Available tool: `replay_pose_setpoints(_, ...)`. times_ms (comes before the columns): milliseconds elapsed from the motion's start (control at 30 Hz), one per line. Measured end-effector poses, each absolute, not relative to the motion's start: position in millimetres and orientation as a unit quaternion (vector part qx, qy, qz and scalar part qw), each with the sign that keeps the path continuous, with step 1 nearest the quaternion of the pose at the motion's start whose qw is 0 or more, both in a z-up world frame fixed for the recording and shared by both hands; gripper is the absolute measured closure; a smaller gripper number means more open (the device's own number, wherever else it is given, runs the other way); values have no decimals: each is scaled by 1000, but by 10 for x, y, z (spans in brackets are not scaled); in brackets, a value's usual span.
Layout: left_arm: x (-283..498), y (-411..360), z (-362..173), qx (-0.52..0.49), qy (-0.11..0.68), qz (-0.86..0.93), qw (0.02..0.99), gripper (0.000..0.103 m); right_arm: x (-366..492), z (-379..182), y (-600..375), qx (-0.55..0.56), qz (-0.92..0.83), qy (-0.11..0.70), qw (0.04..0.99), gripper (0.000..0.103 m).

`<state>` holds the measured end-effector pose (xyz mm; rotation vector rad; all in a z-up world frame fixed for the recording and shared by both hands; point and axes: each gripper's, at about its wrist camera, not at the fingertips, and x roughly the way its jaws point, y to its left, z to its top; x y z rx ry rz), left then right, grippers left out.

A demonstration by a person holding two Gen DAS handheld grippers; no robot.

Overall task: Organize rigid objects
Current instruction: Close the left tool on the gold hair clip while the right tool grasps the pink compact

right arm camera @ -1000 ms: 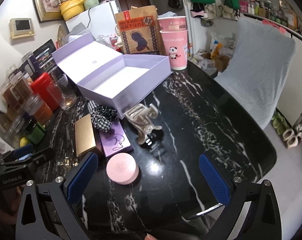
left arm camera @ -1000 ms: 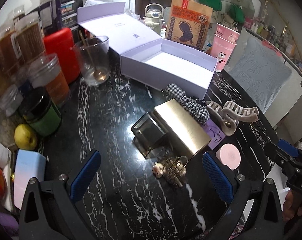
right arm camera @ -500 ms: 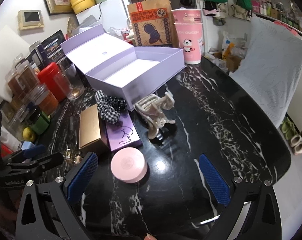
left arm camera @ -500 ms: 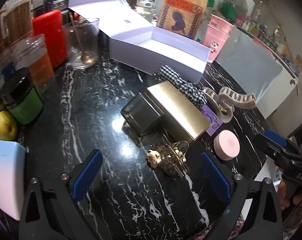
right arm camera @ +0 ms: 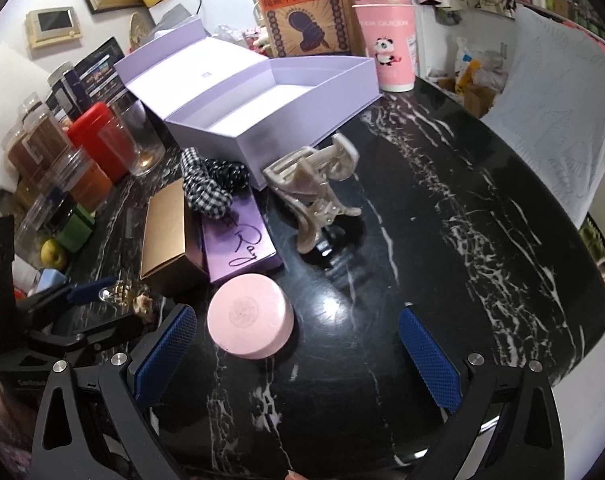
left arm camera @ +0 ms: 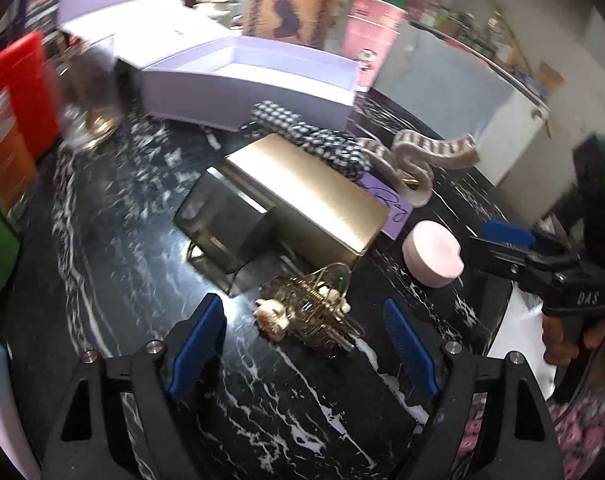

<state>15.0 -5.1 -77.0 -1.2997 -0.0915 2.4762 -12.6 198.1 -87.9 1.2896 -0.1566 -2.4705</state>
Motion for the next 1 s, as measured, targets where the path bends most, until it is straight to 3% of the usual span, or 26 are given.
replay_pose_setpoints(467,63,-54,-838,-442,14,864,240,21,-200,-997,1765,465,-861,-17,205,0)
replay_pose_setpoints(533,69,-93,-828,-436,5,866,245,37,-210,-1013,1744,466,-860,-15,209,0)
replay_pose_setpoints(800,123,-47,-833,-432,35,865,252,41,-227,-1031,1688,456,-865,6,208,5)
replay_pose_setpoints(900,148,-29,-831,-427,44,871,238,49,-221,-1034,1660,452,-867,15,208,8)
replay_pose_setpoints(1000,179,-56,-824,-422,34,876,231,50,-209,-1032,1649,448,-869,21,207,14)
